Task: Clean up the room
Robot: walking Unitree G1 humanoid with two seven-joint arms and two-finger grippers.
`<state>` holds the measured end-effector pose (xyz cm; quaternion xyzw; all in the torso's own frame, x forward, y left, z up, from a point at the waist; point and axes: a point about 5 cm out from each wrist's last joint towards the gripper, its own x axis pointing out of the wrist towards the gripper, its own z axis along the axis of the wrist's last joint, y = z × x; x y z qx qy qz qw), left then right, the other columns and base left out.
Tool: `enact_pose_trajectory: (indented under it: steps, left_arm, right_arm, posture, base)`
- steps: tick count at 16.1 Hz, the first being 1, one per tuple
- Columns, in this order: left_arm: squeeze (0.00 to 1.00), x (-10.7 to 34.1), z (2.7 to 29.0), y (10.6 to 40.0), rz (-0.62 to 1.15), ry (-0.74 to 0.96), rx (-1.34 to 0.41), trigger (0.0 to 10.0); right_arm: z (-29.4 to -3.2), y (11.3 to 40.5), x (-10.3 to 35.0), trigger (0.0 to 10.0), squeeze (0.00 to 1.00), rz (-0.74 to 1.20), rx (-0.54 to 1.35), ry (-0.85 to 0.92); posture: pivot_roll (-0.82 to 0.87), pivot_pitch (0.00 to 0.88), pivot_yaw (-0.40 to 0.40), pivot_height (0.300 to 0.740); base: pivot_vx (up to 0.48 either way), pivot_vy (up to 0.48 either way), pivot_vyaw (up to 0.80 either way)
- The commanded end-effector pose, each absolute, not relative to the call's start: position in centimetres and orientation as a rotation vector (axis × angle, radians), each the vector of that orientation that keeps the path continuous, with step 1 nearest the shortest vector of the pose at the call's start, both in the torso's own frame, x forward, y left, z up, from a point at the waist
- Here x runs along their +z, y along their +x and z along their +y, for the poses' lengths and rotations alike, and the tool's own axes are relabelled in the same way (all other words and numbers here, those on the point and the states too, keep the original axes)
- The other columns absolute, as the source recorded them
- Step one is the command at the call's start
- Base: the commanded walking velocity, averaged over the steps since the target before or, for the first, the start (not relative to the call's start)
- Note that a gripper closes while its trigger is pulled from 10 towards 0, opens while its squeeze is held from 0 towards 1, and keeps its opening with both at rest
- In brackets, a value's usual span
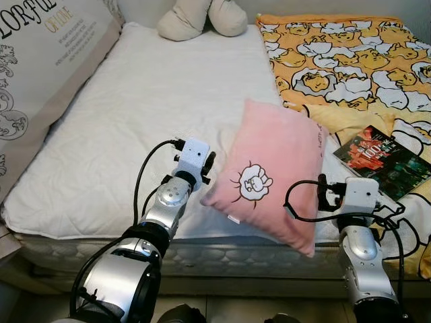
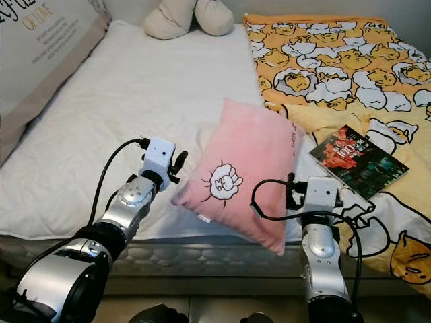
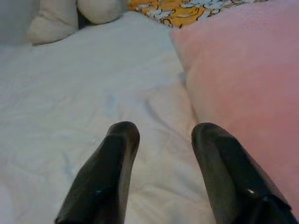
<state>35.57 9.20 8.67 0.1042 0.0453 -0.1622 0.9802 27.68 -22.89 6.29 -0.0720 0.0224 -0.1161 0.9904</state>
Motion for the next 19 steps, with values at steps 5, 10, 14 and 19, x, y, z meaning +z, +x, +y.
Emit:
enact_pose_trajectory:
  steps: [5,10,14,19]
  left_arm:
    - [1.00,8.5,10.4,35.5,0.090,0.114,-0.213,10.0]
    - [1.00,8.6,9.8,35.6,0.096,0.087,-0.247,10.0]
    - [1.00,8.6,9.0,35.7,0.154,-0.069,-0.329,10.0]
    - [0.00,8.1,9.2,36.0,0.282,-0.295,-0.338,10.0]
  right_arm:
    - [-23.0,27.3,6.0,10.0,1.00,0.031,-0.282,-0.101]
    - [-22.9,27.4,6.0,10.0,1.00,0.030,-0.268,-0.103]
    - [-23.5,27.2,4.9,10.0,0.97,0.122,-0.317,0.081]
    - [-24.3,27.0,3.1,10.0,0.00,0.233,-0.362,0.334]
  posture:
    - [-0.14,0.000,0.076,0.706]
    - [-0.14,0.000,0.075,0.706]
    - [-0.14,0.000,0.075,0.706]
    - [-0.15,0.000,0.076,0.706]
  base:
    - [0.000,0.000,0.00]
    - [0.000,0.000,0.00]
    - [0.000,0.000,0.00]
    - [0.000,0.000,0.00]
